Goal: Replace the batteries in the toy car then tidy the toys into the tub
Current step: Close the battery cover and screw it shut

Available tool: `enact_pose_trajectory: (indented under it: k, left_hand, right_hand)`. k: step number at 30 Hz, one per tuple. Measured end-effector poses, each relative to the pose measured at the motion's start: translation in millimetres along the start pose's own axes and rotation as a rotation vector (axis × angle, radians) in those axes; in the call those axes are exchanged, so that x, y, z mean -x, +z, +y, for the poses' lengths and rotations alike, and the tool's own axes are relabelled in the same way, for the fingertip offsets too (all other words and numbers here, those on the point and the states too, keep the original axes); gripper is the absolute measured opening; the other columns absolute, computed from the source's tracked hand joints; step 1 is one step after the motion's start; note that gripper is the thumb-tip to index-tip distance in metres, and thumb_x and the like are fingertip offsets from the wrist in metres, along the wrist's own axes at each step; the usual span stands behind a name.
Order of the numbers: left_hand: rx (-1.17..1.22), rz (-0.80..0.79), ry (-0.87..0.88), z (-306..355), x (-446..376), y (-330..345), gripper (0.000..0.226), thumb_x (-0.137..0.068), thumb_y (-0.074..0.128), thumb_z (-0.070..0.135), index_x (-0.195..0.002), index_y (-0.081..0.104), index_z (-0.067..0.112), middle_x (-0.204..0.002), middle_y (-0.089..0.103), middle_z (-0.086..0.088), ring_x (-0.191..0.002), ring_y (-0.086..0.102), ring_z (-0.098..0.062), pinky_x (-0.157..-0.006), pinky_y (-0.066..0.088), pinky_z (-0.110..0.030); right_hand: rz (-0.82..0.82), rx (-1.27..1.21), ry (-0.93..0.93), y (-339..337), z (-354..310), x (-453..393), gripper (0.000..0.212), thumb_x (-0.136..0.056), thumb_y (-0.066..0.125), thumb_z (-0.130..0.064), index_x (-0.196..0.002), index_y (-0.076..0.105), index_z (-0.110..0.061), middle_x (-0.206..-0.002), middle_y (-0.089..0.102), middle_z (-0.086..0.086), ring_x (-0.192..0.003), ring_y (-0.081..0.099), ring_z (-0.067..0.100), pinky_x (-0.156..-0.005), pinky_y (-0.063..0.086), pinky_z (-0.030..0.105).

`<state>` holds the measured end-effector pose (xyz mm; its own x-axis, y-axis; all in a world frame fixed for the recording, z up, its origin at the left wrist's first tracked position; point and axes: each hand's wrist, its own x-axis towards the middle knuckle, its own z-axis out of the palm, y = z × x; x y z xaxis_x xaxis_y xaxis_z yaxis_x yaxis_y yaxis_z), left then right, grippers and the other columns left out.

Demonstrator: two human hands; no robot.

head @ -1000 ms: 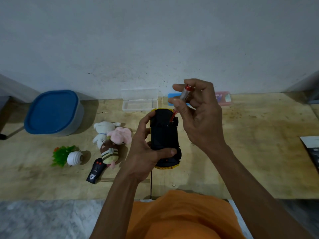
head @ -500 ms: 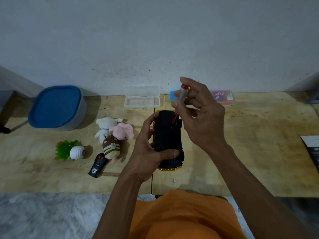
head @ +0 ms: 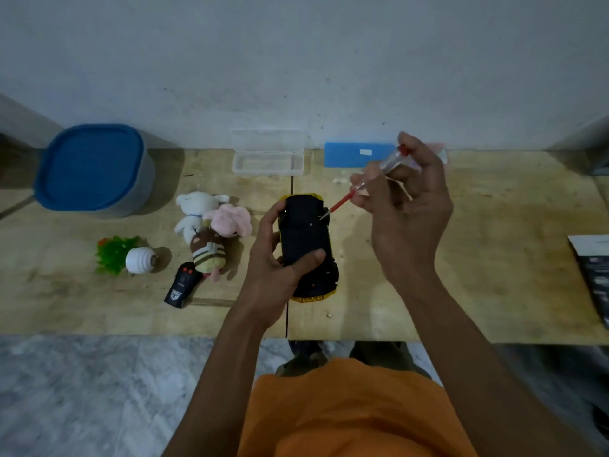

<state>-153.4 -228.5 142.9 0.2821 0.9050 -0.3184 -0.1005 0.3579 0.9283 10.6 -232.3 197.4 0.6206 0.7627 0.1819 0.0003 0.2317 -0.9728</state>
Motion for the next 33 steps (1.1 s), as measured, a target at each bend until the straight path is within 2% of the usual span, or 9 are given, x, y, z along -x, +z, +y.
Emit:
enact_pose_trajectory:
  k: [4,7,11,13,16,21,25,29,33]
  left_hand:
    - [-0.073,0.102,-0.04,-35,-25,-13,0.066,-0.096,0.067,0.007,-0.145,0.042,0.044,-0.146,0.051,-0.002,-0.122,0.062,-0.021,-0.089,0.061,-0.042]
    - [-0.28,0.134,-0.054,-63,-47,-23,0.065,-0.098,0.063,0.007,-0.15,0.038,0.037,-0.151,0.045,-0.001,-0.131,0.052,-0.022,-0.1,0.056,-0.047]
    - [-0.595,0.108,-0.051,-91,-71,-29,0.067,-0.098,0.061,0.01,-0.156,0.032,0.027,-0.151,0.046,-0.005,-0.135,0.047,-0.026,-0.11,0.046,-0.05]
    - [-0.734,0.094,-0.026,-104,-79,-29,0.069,-0.097,0.06,0.008,-0.157,0.031,0.024,-0.145,0.049,-0.013,-0.131,0.05,-0.031,-0.109,0.043,-0.041]
    - [-0.872,0.099,-0.007,-112,-82,-21,0.068,-0.098,0.056,0.007,-0.158,0.028,0.02,-0.134,0.051,-0.021,-0.117,0.054,-0.037,-0.091,0.037,-0.025]
    - [-1.007,0.195,-0.016,-114,-81,-3,0.071,-0.101,0.055,0.019,-0.16,0.018,0.027,-0.134,0.051,-0.022,-0.108,0.059,-0.046,-0.084,0.049,-0.047]
    - [-1.111,0.307,-0.023,-120,-80,8,0.063,-0.105,0.037,0.05,-0.16,0.014,0.031,-0.133,0.056,-0.016,-0.115,0.054,-0.043,-0.087,0.047,-0.053]
    - [-1.05,0.309,0.038,-139,-92,11,0.057,-0.106,0.019,0.049,-0.158,0.026,0.026,-0.145,0.051,-0.01,-0.129,0.046,-0.037,-0.107,0.033,-0.05]
    - [-0.822,0.202,0.032,-136,-102,22,0.052,-0.106,0.041,0.04,-0.156,0.035,0.025,-0.149,0.051,-0.008,-0.135,0.048,-0.031,-0.11,0.038,-0.039]
  right_hand:
    - [0.124,-0.006,0.08,-19,9,-2,0.042,-0.093,0.067,-0.002,-0.132,0.052,-0.008,-0.092,0.072,0.015,-0.083,0.076,0.03,-0.068,0.063,0.043]
    - [0.154,0.046,0.148,-33,23,2,0.04,-0.093,0.067,-0.002,-0.13,0.052,-0.011,-0.086,0.073,0.003,-0.082,0.076,0.028,-0.068,0.063,0.042]
    - [0.148,0.108,0.2,-49,41,11,0.039,-0.095,0.065,-0.004,-0.131,0.052,-0.011,-0.092,0.071,0.015,-0.083,0.076,0.027,-0.068,0.063,0.041]
    - [0.14,0.134,0.199,-56,45,13,0.039,-0.095,0.065,-0.004,-0.132,0.052,-0.011,-0.094,0.071,0.017,-0.083,0.076,0.025,-0.068,0.063,0.04]
    - [0.13,0.142,0.199,-65,48,13,0.039,-0.096,0.064,-0.004,-0.132,0.052,-0.013,-0.095,0.07,0.018,-0.082,0.076,0.025,-0.068,0.063,0.04]
    - [0.111,0.151,0.195,-79,47,2,0.038,-0.096,0.064,-0.005,-0.131,0.053,-0.015,-0.093,0.071,0.015,-0.08,0.076,0.022,-0.069,0.063,0.037]
    - [0.112,0.185,0.188,-89,51,-6,0.039,-0.096,0.064,-0.005,-0.133,0.053,-0.01,-0.093,0.07,0.016,-0.08,0.076,0.022,-0.066,0.063,0.038]
    - [0.114,0.224,0.207,-98,56,-9,0.039,-0.096,0.064,-0.005,-0.133,0.053,-0.01,-0.092,0.071,0.013,-0.081,0.076,0.02,-0.067,0.063,0.039]
    - [0.116,0.241,0.242,-102,62,-11,0.039,-0.095,0.065,-0.005,-0.132,0.055,-0.012,-0.092,0.071,0.014,-0.081,0.076,0.021,-0.073,0.062,0.048]
